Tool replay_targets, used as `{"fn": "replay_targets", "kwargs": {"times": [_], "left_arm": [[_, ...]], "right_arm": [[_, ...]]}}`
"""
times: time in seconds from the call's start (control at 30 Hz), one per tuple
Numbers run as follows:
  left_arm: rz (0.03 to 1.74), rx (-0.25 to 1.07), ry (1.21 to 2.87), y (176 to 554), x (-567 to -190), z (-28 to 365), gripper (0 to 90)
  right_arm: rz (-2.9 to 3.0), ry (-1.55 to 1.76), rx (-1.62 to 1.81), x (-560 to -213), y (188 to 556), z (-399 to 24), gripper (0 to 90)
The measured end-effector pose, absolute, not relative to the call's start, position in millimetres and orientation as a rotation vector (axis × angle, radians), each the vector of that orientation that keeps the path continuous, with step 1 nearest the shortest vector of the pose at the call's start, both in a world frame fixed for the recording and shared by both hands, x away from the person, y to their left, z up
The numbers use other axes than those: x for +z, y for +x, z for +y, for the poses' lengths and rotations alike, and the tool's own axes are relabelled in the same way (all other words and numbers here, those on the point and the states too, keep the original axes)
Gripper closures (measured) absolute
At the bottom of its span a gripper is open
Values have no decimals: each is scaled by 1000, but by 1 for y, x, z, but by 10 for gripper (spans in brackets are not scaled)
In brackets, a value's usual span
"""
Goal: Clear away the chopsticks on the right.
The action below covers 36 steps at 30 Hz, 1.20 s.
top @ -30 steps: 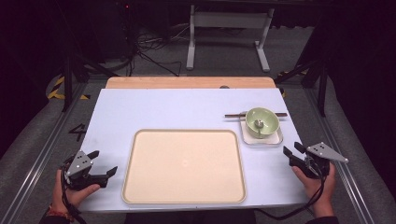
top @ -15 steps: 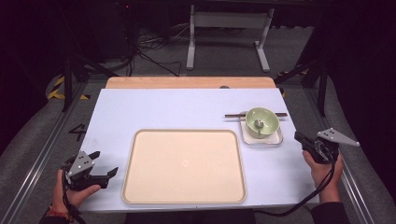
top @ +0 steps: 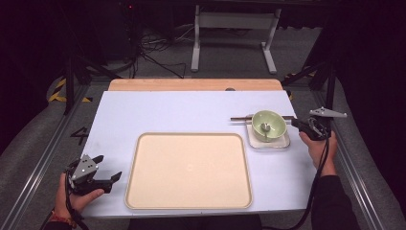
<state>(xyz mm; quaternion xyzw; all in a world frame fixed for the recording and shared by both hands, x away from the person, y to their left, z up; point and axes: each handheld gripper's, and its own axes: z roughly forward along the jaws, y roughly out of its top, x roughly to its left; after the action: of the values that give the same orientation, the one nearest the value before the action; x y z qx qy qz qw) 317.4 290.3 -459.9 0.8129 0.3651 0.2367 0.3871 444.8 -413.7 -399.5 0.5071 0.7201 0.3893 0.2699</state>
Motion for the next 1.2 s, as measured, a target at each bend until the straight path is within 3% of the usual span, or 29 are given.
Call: {"fn": "replay_targets", "kwargs": {"times": [0.63, 1.2], "left_arm": [[941, 605, 2072, 316, -456, 292, 135], [901, 579, 2081, 313, -457, 290, 123]], "right_arm": [[1970, 1522, 916, -414, 523, -417, 900], [2095, 1582, 843, -429, 551, -404, 900]]}}
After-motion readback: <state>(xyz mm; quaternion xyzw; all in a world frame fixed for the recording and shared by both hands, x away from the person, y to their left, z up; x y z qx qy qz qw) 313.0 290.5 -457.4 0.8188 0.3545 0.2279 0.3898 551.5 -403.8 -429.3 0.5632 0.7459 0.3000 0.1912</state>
